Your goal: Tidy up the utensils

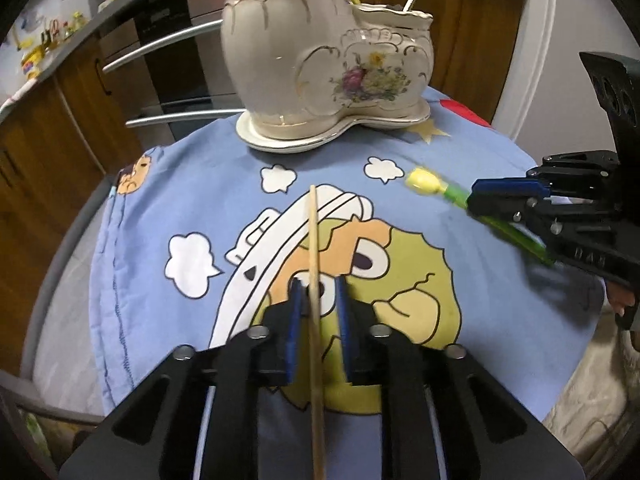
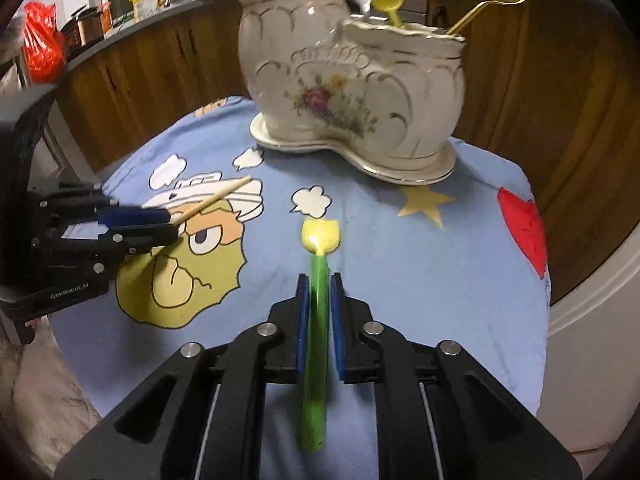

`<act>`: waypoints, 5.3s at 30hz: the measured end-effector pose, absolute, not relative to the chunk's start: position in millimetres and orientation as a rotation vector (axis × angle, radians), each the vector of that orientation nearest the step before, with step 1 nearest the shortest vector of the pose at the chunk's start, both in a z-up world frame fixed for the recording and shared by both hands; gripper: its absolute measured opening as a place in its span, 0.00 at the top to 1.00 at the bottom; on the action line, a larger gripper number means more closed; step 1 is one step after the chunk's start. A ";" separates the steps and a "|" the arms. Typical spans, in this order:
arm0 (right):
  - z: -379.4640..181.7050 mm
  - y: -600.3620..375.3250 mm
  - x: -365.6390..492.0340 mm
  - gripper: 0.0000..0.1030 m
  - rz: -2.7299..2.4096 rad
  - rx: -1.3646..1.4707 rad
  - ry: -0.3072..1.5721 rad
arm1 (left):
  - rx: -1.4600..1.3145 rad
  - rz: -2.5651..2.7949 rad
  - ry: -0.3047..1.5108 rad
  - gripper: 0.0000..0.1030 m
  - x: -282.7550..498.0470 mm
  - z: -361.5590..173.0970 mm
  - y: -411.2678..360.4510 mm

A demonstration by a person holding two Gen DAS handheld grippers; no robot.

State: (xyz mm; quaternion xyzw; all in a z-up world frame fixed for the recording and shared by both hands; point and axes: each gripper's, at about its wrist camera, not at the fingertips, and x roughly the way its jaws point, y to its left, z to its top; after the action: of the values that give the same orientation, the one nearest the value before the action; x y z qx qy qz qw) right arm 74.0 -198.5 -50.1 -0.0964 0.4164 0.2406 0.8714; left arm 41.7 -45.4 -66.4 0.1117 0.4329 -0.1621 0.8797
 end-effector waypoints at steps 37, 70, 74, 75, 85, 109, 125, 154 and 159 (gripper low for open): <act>83.4 -250.0 108.9 0.91 0.492 0.196 0.163 | -0.117 -0.461 0.149 0.95 67.7 64.9 -45.8; 40.8 -217.0 189.2 0.91 0.517 0.180 0.209 | -0.023 -0.268 -0.010 0.95 154.4 81.6 -74.6; 40.6 -220.3 180.7 0.91 0.515 0.168 0.233 | -0.025 -0.284 -0.002 0.95 146.6 82.0 -66.0; 40.5 -221.6 178.4 0.91 0.515 0.171 0.240 | -0.027 -0.287 -0.001 0.95 144.9 82.0 -64.5; 26.1 -224.4 172.5 0.86 0.500 0.125 0.410 | 0.003 -0.286 0.026 0.89 117.3 79.3 -50.2; 12.6 -246.2 57.4 0.10 0.372 0.006 0.330 | 0.031 -0.206 0.194 0.07 9.4 6.5 -38.3; 5.7 -243.4 54.9 0.05 0.290 -0.034 0.250 | 0.029 -0.128 0.184 0.05 6.7 1.4 -25.9; 4.0 -239.6 54.9 0.05 0.294 -0.047 0.267 | 0.044 -0.147 0.242 0.05 15.2 -4.7 -31.5; 4.2 -240.6 53.9 0.05 0.289 -0.044 0.268 | 0.044 -0.147 0.241 0.05 14.9 -4.7 -31.3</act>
State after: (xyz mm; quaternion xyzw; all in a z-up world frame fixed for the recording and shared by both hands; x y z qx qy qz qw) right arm 53.9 -240.6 4.2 -0.0220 0.1332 0.1433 0.9804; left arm 14.9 -31.4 -4.7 0.0221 0.1202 -0.0735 0.9898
